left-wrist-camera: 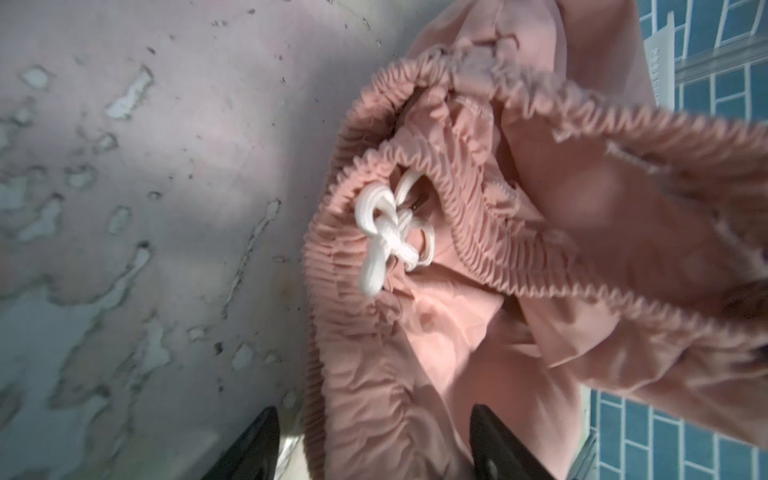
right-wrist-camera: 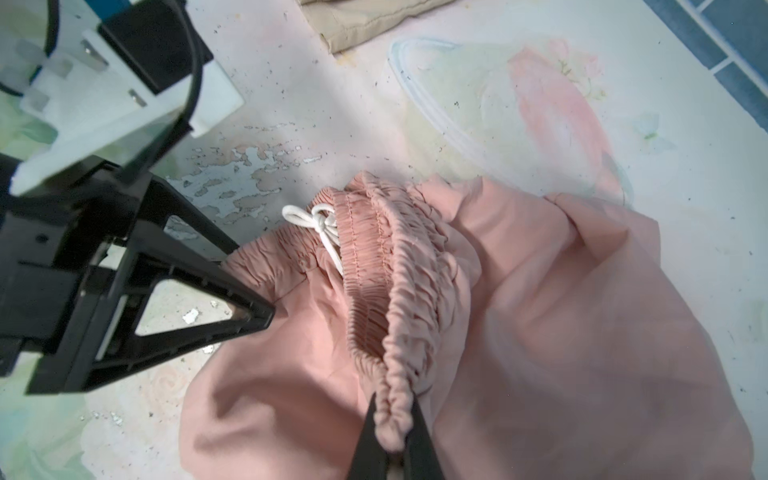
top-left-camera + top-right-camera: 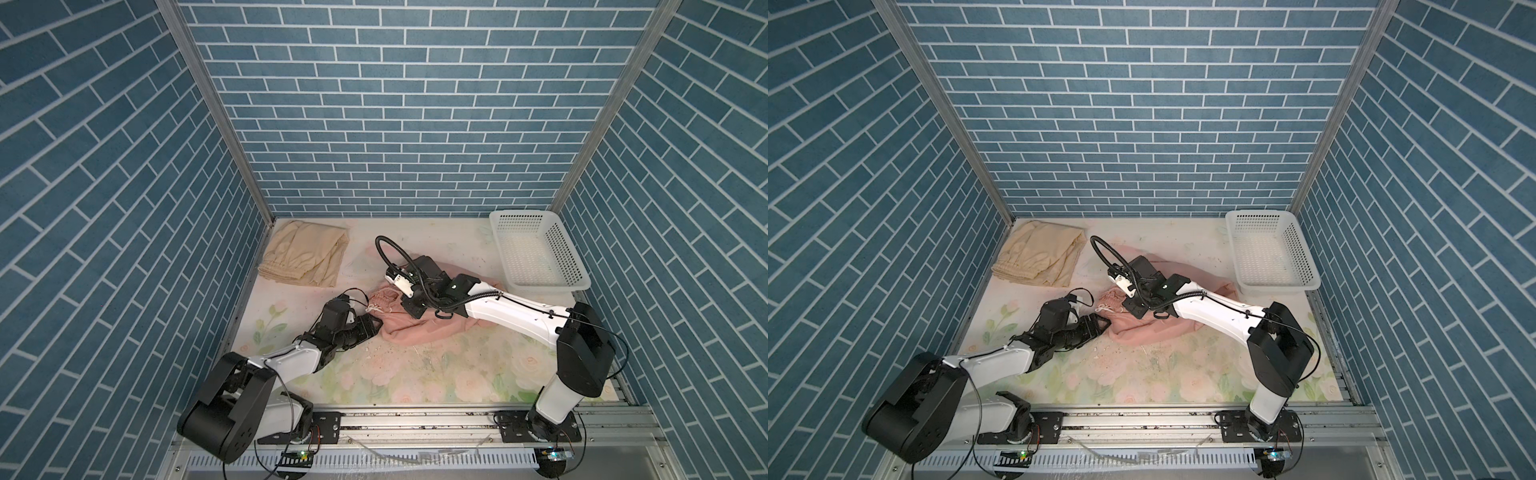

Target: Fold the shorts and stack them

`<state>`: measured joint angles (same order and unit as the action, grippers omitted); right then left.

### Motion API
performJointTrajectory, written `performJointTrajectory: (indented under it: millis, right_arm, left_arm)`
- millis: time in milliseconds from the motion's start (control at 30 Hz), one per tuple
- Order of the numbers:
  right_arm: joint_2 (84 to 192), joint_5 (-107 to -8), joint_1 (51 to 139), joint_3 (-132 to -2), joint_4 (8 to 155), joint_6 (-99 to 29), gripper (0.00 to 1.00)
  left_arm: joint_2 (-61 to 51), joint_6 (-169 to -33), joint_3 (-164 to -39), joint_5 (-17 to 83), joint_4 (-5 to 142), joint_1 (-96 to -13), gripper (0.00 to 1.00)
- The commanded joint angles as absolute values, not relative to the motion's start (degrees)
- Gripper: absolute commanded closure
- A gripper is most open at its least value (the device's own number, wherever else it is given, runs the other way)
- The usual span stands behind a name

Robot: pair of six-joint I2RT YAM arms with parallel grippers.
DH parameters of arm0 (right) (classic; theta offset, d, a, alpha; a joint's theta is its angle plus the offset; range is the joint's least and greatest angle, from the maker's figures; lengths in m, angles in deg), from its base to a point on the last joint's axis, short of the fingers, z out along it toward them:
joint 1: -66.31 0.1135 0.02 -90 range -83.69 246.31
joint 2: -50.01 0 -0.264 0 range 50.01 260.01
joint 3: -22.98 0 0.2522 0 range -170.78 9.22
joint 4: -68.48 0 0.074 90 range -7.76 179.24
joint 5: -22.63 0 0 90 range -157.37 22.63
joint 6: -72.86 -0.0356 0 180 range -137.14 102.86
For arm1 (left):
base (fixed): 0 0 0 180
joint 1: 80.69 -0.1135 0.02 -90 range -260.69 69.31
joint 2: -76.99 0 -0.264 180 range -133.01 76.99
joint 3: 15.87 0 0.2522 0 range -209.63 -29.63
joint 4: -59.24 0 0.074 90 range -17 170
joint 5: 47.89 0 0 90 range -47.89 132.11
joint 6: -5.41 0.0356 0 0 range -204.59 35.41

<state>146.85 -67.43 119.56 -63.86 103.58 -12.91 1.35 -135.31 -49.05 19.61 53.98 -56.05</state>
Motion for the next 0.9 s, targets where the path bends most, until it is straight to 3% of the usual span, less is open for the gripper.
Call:
performJointTrajectory:
  millis: [0,167,233,467,867]
  right_arm:
    - [143.9,-66.8,118.8,-62.6,101.1,-15.6,1.00]
    - [141.5,-67.9,115.7,-63.0,101.2,-19.4,1.00]
    - [140.0,-68.3,114.0,-63.2,101.8,-19.9,1.00]
    - [135.1,-70.1,106.7,-70.0,108.7,-18.6,1.00]
    - [136.8,-74.2,99.2,-108.3,134.0,-12.3,1.00]
  left_arm:
    - [-1.7,-135.7,-51.3,17.8,49.7,-55.5,0.43]
    - [-3.3,-132.1,-55.5,18.8,58.3,-54.2,0.90]
    - [-1.5,-127.8,-59.6,20.9,68.0,-54.2,1.00]
    - [5.2,-108.7,-84.3,33.3,105.3,-54.5,1.00]
    - [-4.1,-84.8,-136.0,42.1,138.5,-55.8,1.00]
